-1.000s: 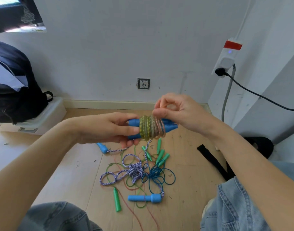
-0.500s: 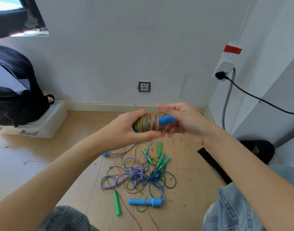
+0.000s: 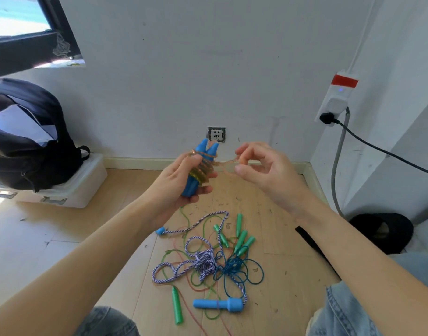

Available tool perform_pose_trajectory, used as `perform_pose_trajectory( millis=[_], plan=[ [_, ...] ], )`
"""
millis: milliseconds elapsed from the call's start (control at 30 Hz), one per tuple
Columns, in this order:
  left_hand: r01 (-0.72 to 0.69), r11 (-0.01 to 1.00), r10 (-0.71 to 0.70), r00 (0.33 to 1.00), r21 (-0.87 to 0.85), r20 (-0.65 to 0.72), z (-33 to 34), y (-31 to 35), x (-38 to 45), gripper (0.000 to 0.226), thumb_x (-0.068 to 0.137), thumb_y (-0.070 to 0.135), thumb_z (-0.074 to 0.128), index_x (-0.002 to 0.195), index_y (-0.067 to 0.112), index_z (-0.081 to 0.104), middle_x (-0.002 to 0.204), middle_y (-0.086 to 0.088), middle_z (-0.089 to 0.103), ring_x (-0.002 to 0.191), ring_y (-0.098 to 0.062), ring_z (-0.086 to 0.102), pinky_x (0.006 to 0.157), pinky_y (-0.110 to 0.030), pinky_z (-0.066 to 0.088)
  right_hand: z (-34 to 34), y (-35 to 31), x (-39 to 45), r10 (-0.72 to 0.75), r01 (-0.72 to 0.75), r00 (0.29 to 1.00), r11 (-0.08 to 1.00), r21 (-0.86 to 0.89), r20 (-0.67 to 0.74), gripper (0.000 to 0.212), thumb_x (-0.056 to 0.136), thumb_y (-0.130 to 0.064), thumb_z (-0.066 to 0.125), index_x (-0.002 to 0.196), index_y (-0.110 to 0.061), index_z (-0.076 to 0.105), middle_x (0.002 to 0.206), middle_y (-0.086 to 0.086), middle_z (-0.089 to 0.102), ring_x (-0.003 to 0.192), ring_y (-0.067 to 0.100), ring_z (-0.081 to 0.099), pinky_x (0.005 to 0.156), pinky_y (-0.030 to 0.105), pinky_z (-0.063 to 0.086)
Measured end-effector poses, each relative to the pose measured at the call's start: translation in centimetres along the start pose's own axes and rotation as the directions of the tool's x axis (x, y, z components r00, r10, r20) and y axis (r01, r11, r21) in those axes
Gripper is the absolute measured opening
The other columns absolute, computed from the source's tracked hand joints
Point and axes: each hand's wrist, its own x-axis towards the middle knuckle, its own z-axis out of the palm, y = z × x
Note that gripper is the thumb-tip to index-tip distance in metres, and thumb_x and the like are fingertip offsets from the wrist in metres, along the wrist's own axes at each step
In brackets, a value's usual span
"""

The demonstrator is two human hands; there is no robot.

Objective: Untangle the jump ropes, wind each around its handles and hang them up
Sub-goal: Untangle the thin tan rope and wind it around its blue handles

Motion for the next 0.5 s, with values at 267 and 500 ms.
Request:
perform_pose_trajectory(
  millis=[267,500],
  plan=[
    [-0.023,0.981,0.002,0.994,0.194,0.11,1.9,-1.3,-0.3,0.019,0.096,0.025,0.044,0.101,0.012,0.057,0.088,0.003,0.071,0.075,-0.02,0.071,0.062,-0.026,0.056,0.5,0.8,0.6,0.088,-0.075,0.99,0.991,0.109,-0.112,0.017,0.092,-0.017,0.053,0.076,-0.016,0.047,0.065,-0.003,0.054,0.062,0.007,0.055,0.067,0.021,0.046],
    [-0.025,0.973,0.011,0.998,0.229,0.065,2.3,-1.5,-0.3,0.016,0.093,0.025,0.049,0.108,0.021,0.053,0.107,-0.007,0.064,0.092,-0.02,0.067,0.069,-0.032,0.059,1.1,1.2,0.5,-0.121,0.074,0.984,0.943,-0.323,-0.128,0.011,0.087,-0.012,0.06,0.086,-0.016,0.05,0.075,-0.009,0.053,0.071,0.009,0.055,0.061,0.016,0.046]
  ],
)
